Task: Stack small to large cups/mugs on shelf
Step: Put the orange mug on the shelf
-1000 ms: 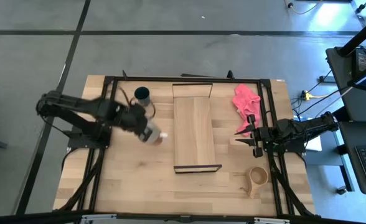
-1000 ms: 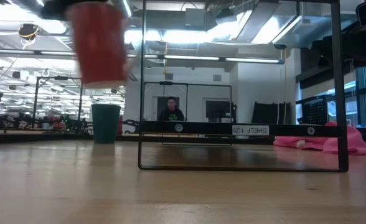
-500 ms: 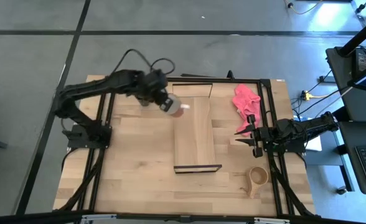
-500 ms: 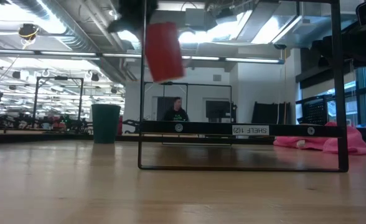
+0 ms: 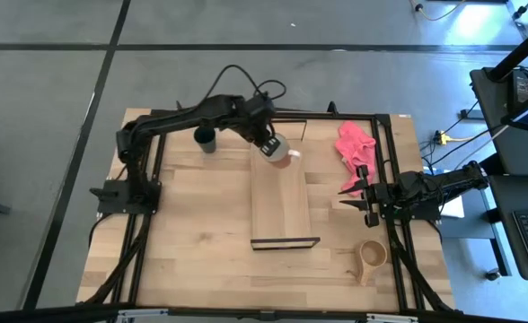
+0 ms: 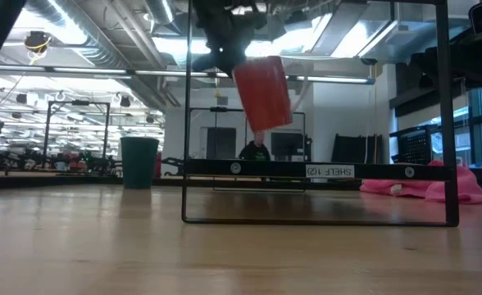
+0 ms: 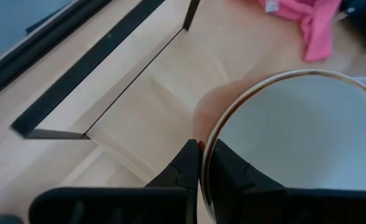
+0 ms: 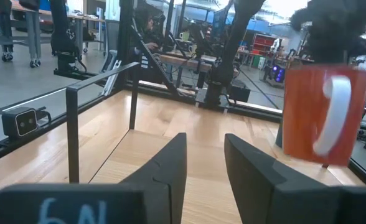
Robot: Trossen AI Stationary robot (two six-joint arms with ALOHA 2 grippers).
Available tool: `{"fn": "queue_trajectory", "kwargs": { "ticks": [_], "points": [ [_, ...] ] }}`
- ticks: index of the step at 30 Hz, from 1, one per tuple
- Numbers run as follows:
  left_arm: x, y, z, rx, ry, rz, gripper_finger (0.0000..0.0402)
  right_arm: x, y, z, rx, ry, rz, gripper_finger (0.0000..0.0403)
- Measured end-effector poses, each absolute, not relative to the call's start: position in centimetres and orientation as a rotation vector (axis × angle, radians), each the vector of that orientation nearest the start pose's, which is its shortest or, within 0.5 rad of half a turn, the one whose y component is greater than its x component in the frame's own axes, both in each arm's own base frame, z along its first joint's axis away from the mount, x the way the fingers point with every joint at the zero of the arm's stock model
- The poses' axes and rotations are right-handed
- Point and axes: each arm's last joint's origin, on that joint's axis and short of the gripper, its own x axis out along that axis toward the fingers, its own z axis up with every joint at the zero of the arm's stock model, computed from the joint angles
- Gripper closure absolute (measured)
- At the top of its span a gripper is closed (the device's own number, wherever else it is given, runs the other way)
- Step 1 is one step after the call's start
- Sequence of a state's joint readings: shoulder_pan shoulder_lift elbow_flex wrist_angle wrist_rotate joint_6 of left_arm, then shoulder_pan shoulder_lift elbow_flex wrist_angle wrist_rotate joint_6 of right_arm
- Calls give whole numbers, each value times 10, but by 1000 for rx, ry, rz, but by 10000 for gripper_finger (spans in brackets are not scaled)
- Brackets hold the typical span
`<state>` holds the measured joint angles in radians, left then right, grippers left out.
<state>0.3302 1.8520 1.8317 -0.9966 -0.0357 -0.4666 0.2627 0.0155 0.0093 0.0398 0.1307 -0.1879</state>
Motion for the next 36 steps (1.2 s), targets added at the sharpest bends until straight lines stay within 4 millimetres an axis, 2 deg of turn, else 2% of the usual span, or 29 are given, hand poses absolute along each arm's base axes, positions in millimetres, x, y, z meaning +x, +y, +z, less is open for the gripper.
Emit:
{"fn": "queue_trajectory", "kwargs": {
  "ticks": [9,15,18,26,30,36],
  "points": [
    [379,151,303,-580,966,613,390,95,22,169,-181,-45,129,292],
    [375,162,304,-572,948,643,390,95,22,169,-188,-46,129,292],
    [372,168,304,-578,947,661,390,95,21,170,-268,-59,114,292],
    [371,170,304,-580,951,663,390,93,17,191,-309,-256,-41,292],
    [371,170,304,-580,951,666,390,91,13,197,-264,-296,-157,292],
    [375,171,297,-588,961,658,390,90,13,198,-235,-301,-169,292]
  ]
}}
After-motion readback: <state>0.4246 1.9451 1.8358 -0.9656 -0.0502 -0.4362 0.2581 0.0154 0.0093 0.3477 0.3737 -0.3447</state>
